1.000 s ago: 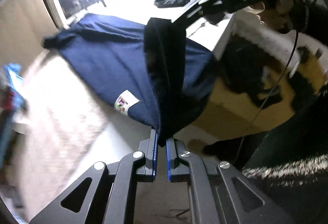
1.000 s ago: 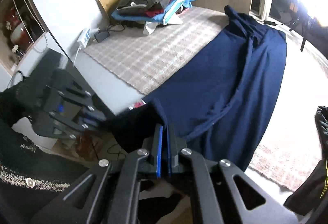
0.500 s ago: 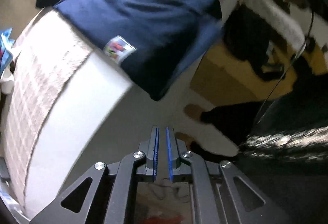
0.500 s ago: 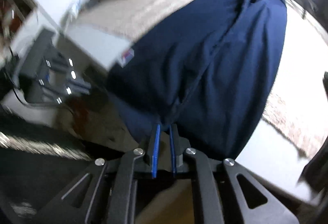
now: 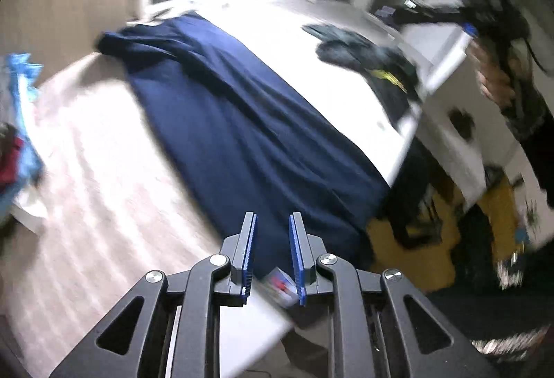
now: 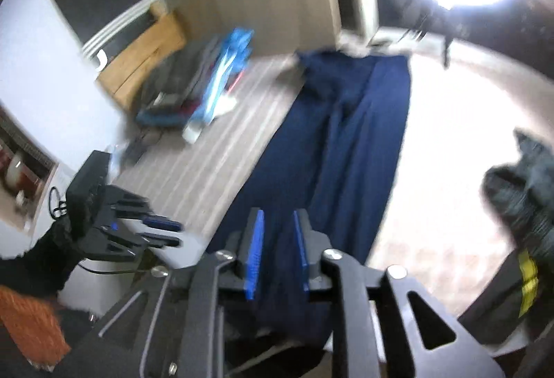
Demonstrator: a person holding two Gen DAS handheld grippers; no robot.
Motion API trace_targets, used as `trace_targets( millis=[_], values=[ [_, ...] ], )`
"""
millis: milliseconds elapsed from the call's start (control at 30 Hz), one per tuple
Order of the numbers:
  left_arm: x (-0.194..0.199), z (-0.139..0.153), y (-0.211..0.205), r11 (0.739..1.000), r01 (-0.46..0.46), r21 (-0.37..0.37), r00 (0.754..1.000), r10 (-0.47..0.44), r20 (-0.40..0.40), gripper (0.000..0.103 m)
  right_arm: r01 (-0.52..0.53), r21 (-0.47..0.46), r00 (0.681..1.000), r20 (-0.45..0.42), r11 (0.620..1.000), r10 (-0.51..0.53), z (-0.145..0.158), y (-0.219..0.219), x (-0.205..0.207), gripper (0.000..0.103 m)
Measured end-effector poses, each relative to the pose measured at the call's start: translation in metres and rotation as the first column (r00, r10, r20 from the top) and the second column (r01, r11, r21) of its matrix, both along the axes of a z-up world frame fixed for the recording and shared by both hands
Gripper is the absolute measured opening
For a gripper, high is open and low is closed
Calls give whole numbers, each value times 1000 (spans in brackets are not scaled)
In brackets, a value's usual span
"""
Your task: Fold clothes
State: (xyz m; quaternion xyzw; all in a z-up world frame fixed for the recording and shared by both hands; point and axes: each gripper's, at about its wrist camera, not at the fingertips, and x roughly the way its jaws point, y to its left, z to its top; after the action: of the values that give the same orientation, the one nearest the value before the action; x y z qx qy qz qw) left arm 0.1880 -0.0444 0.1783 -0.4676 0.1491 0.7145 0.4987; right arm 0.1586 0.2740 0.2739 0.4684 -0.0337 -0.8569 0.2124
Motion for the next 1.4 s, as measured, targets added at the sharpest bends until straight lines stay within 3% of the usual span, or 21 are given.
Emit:
trace_targets(
  millis=[167, 200, 233, 300, 400, 600, 733, 867, 933, 1000, 1100, 1200, 1233, 1300, 1400],
  values=[
    [-74, 27, 6, 994, -112, -1, 992, 112, -53, 22, 9, -11, 1000, -4, 1000, -9, 25, 18, -79, 22],
    [-88, 27, 10, 991, -130, 9, 991, 131, -39, 26, -10, -3, 1000, -12, 1000, 10, 25, 12, -102, 26],
    [-99, 26, 19, 989, -148, 13, 988, 148, -29, 32, -29, 5, 999, -19, 1000, 29, 25, 5, -124, 38],
    [-118, 13, 42, 983, -184, 4, 983, 184, -29, 32, -64, 18, 997, -32, 998, 65, 23, -8, -167, 50],
    [-142, -19, 75, 974, -228, -18, 974, 228, -9, 32, -127, 39, 992, -21, 991, 128, -7, -44, -231, 50],
    [-171, -82, 117, 956, -286, -58, 954, 290, 79, 31, -252, 102, 966, 86, 962, 244, -97, -137, -359, 50],
    [-184, -103, 123, 950, -306, -67, 938, 313, 151, 31, -304, 154, 950, 123, 940, 287, -134, -177, -398, 50],
    [-194, -106, 125, 954, -294, -62, 943, 300, 146, 31, -346, 318, 938, 130, 883, 321, -166, -202, -415, 47],
    [-199, -107, 127, 958, -281, -59, 947, 287, 143, 31, -341, 308, 939, 162, 888, 305, -176, -193, -425, 5],
    [-201, -107, 128, 963, -264, -59, 952, 270, 141, 31, -325, 258, 943, 163, 910, 290, -174, -172, -431, 5],
    [-200, -107, 130, 970, -234, -63, 962, 241, 128, 31, -221, 183, 975, 72, 958, 211, -160, -114, -441, 5],
    [-205, -104, 130, 972, -218, -81, 966, 227, 125, 31, -87, 117, 991, 111, 989, 74, -160, -57, -460, 23],
    [-211, -99, 127, 971, -226, -75, 964, 234, 126, 31, -52, 97, 993, 107, 994, 42, -157, -41, -461, 23],
    [-231, -86, 121, 967, -252, -40, 958, 255, 129, 32, -27, 78, 997, 70, 997, 22, -147, -19, -455, 24],
    [-274, -72, 111, 946, -325, 9, 938, 321, 128, 36, -2, 61, 999, 34, 998, 0, -135, 6, -440, 38]
  ],
)
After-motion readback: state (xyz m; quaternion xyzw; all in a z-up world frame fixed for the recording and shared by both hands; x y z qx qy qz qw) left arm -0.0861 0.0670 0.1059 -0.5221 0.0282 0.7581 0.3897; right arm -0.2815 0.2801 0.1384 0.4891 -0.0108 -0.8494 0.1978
